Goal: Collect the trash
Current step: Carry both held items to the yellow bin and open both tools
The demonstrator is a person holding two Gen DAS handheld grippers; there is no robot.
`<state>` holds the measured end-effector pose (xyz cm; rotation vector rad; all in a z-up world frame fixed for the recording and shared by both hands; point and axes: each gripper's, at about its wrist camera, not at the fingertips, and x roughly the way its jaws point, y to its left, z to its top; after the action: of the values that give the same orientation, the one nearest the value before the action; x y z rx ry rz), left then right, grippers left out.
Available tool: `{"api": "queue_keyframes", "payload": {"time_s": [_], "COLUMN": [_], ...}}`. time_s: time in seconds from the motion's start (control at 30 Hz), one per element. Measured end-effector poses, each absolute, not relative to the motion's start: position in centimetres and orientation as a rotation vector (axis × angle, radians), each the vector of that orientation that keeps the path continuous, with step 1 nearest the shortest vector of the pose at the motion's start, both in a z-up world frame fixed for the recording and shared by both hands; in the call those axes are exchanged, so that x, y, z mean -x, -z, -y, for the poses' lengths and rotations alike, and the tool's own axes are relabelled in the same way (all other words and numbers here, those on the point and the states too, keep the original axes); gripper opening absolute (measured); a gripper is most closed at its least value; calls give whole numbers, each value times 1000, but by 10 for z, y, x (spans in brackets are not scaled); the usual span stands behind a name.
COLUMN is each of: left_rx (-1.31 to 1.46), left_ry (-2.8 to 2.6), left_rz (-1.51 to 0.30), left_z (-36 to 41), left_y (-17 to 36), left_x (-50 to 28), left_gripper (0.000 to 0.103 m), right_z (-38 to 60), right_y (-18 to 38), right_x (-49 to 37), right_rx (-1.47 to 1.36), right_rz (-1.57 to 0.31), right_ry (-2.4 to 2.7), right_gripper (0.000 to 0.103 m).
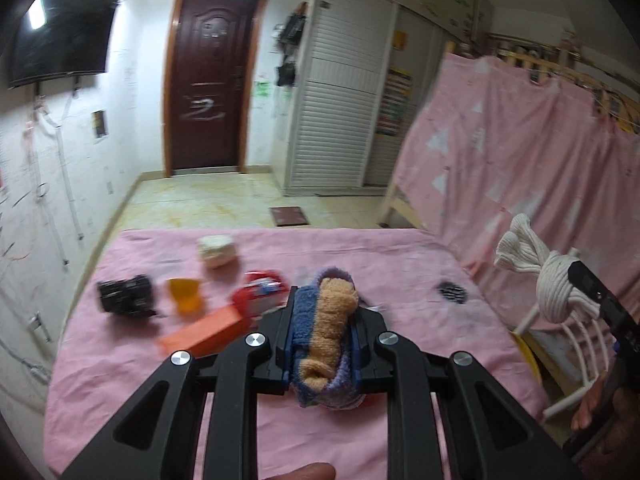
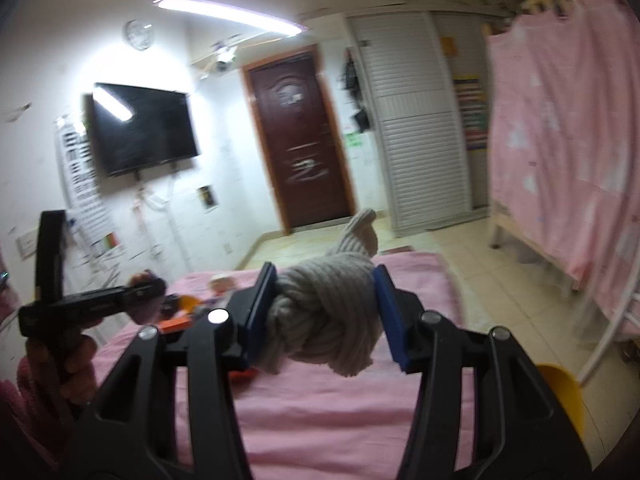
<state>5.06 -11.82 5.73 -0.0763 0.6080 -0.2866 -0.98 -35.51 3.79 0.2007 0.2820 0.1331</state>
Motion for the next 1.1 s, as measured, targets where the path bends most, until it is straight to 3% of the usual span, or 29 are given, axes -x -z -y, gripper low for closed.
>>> {"api": "queue_keyframes", "payload": {"time_s": [0.37,0.5,0.8,0.9,1.03,1.1], "left_rx": [12,8,-71,-90,-123,-139], "left_ry": [503,592,781,814,817,820], "left_rz": [-620,-648,-741,-774,-785,-785], "left_z": [231,274,381,408,428,435], "left_y": [-75,-79,-59,-48,-40,-38], "left_x": [-56,-58,-59,-60,-55,-53], "left_gripper": [13,14,14,20,39,43], "right_z": [450,471,516,529,537,541], "right_y": [-23,-17,-15,-14,-13,-13], "right_x": [19,22,44,49,53,53], "right_rx": [-274,-307,-387,-415,-431,-440], "right_rz": [-289,-299,-237,-225,-216,-213], "right_ry": [117,124,215,231,244,246], "right_gripper": [49,54,59,64,64,64]}}
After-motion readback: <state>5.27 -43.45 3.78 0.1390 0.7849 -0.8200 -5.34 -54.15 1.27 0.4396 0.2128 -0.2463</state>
